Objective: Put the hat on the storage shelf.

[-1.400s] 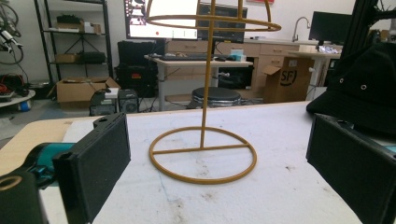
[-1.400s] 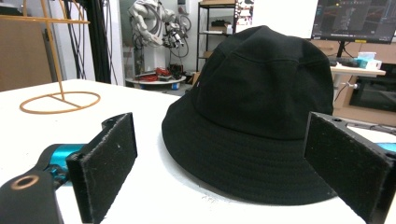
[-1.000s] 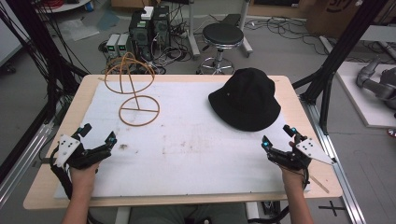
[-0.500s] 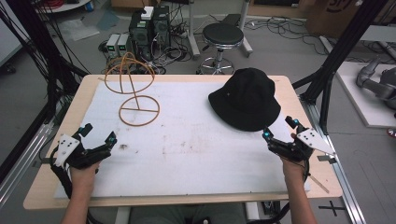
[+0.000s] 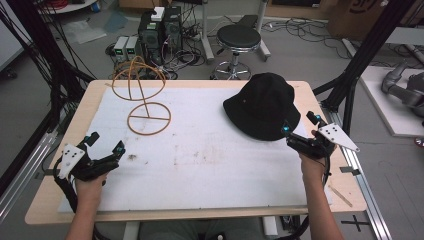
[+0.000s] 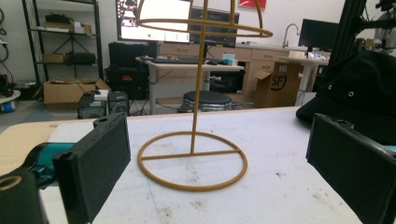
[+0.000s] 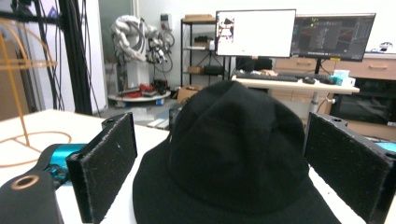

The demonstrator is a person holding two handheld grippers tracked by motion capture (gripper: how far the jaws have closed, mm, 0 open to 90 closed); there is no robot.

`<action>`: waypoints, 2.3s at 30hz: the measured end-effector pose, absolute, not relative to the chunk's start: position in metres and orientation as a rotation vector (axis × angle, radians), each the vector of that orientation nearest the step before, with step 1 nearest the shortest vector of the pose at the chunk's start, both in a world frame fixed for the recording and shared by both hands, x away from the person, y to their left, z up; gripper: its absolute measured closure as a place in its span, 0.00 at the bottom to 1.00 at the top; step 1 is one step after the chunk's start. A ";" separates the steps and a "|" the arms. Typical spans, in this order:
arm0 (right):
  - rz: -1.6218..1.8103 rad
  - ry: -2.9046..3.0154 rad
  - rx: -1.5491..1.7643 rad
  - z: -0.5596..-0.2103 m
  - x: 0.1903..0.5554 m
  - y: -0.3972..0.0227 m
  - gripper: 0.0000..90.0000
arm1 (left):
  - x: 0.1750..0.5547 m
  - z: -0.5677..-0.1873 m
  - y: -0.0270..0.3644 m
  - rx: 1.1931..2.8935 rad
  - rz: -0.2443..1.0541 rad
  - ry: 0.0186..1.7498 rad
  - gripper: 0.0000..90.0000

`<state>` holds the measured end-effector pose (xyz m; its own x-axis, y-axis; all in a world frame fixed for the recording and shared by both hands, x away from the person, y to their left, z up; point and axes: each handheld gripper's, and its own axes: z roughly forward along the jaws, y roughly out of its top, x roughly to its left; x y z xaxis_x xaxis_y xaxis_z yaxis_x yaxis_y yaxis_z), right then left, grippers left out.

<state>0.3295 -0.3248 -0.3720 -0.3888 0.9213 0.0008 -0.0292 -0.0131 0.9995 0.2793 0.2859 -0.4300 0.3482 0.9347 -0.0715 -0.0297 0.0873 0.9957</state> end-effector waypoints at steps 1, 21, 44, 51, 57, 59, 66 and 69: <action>1.518 1.459 0.977 -0.370 0.333 -0.324 0.11 | 0.279 -0.430 0.286 1.262 0.914 0.949 0.07; 1.485 1.413 1.051 -0.362 0.389 -0.314 0.11 | 0.278 -0.430 0.289 1.239 0.920 0.958 0.07; 1.434 1.394 1.179 -0.383 0.440 -0.304 0.16 | 0.271 -0.432 0.299 1.223 0.927 0.977 0.07; 1.401 1.410 1.217 -0.389 0.445 -0.304 0.23 | 0.267 -0.432 0.301 1.222 0.935 0.981 0.07; 1.413 1.448 1.233 -0.394 0.448 -0.301 0.34 | 0.265 -0.432 0.302 1.222 0.936 0.981 0.07; 1.435 1.438 1.263 -0.395 0.449 -0.302 0.37 | 0.266 -0.432 0.302 1.225 0.936 0.984 0.07; 1.453 1.465 1.275 -0.396 0.450 -0.304 0.53 | 0.264 -0.433 0.303 1.223 0.941 0.993 0.07; 1.443 1.471 1.299 -0.397 0.450 -0.304 0.62 | 0.264 -0.433 0.302 1.222 0.941 0.994 0.07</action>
